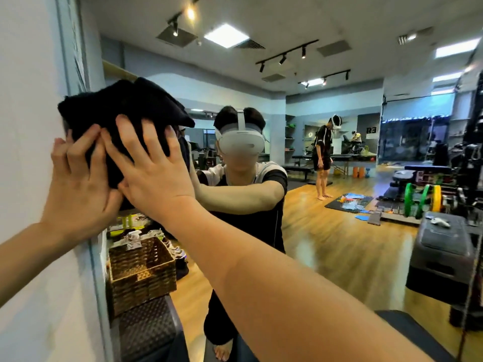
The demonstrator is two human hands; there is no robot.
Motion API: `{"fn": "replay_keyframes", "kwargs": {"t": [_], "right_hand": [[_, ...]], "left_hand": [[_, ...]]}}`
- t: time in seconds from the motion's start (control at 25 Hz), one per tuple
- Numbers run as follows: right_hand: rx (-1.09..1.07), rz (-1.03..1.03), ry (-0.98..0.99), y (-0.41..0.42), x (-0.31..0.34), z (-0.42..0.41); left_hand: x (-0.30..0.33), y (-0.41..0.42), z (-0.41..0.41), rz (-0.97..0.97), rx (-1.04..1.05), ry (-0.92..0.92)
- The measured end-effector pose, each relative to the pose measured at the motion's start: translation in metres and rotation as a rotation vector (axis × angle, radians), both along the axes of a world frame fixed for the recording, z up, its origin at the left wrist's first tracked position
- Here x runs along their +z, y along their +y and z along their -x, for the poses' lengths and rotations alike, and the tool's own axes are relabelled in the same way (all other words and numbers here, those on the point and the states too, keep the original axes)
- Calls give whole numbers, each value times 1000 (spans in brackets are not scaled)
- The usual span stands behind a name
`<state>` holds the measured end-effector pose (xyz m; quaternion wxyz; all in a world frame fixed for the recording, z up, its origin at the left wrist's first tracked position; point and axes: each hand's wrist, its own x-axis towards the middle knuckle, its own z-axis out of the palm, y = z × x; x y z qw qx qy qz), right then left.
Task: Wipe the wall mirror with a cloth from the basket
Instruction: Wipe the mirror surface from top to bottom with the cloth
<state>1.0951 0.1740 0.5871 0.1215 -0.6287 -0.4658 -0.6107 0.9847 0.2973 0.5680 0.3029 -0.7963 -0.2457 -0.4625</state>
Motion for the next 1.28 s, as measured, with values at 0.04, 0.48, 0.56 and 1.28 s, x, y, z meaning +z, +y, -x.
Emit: {"fn": "replay_keyframes", "kwargs": {"t": [0.04, 0.48, 0.56, 1.28], "right_hand": [[3, 16, 3, -2, 2, 0], [78, 2, -5, -63, 1, -64], [95, -10, -2, -81, 3, -81], [23, -235, -70, -318, 23, -294]], "left_hand": [[-1, 9, 1, 50, 33, 63], [8, -93, -49, -12, -181, -62], [9, -102, -66, -13, -153, -43], [33, -325, -284, -107, -375, -70]]}}
